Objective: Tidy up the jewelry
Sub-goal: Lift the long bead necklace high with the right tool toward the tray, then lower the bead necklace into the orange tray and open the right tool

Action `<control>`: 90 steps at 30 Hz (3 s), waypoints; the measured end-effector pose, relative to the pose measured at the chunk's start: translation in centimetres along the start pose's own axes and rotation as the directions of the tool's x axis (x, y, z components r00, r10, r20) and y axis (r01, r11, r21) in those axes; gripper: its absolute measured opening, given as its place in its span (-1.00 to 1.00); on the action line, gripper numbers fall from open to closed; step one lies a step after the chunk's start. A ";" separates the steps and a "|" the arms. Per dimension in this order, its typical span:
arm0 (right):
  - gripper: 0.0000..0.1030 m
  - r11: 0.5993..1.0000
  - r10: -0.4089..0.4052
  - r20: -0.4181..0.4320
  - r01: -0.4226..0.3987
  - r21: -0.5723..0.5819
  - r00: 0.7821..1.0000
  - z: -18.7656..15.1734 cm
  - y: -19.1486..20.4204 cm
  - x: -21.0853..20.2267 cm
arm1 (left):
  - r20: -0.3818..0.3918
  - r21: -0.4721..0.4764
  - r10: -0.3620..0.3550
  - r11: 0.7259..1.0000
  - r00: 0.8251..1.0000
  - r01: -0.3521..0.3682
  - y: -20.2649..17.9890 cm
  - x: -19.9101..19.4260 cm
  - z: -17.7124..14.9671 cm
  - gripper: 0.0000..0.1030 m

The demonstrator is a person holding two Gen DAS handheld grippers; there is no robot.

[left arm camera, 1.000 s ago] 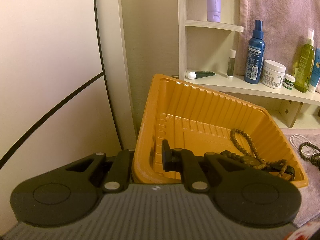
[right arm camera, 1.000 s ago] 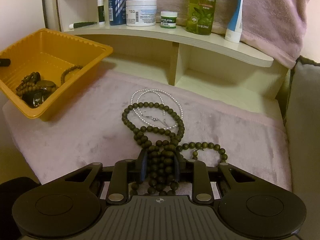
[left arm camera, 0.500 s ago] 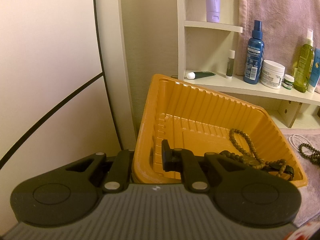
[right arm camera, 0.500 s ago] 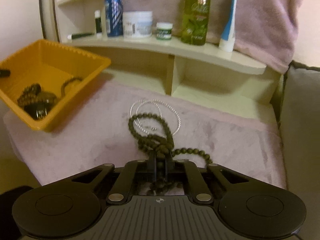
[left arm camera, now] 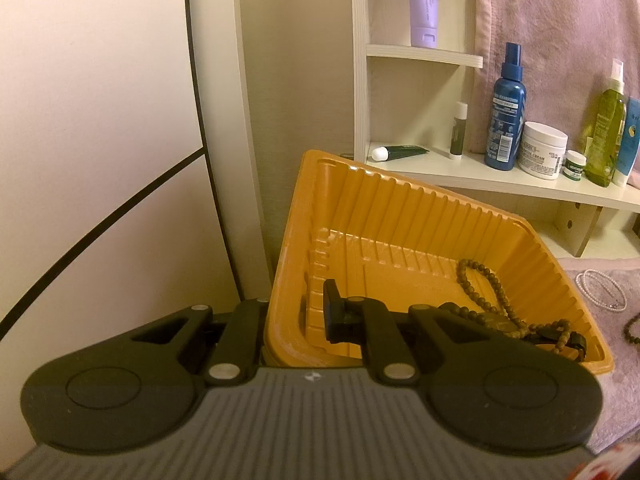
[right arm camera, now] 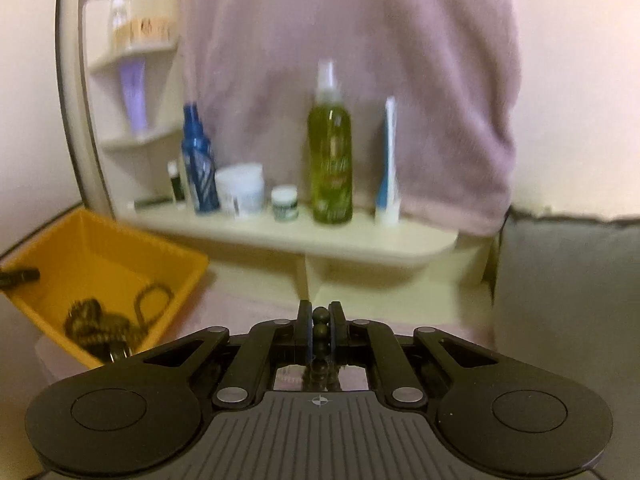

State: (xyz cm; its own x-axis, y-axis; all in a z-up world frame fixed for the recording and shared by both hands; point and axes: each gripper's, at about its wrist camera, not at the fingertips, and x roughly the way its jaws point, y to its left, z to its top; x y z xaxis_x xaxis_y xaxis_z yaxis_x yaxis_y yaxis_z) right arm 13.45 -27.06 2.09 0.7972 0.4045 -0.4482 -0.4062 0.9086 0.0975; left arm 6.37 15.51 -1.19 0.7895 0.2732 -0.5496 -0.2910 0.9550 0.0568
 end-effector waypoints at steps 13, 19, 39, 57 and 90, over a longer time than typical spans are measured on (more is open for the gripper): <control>-0.86 0.999 -0.017 0.096 0.020 -0.032 0.995 4.7 1.1 -3.8 | 0.008 0.001 -0.007 1.000 1.000 0.007 -0.1 -0.1 0.0 -0.79; -0.86 0.999 0.016 0.138 -0.008 -0.052 0.990 6.4 2.8 -4.4 | 0.010 0.000 -0.010 1.000 1.000 0.010 -0.1 -0.2 0.0 -0.79; -0.86 0.943 0.332 0.243 -0.323 -0.080 0.911 13.1 12.9 0.0 | 0.019 -0.001 -0.025 1.000 0.999 0.025 0.0 -0.2 0.3 -0.79; -0.85 0.917 0.398 -0.066 -0.395 0.046 0.915 5.9 18.6 12.3 | 0.017 -0.011 -0.031 0.999 0.999 0.031 0.1 -0.2 0.1 -0.79; 0.16 0.924 0.382 -0.186 -0.373 0.083 0.905 0.1 20.2 15.2 | 0.005 -0.013 -0.017 1.000 1.000 0.017 0.0 0.2 0.1 -0.79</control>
State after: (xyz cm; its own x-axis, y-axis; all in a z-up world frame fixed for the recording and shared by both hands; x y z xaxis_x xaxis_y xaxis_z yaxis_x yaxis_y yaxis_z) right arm 17.38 -2.54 -2.67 0.4835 0.6939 -0.5336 -0.6354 0.6975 0.3314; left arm 6.54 15.61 -1.18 0.7970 0.2576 -0.5463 -0.2847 0.9579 0.0363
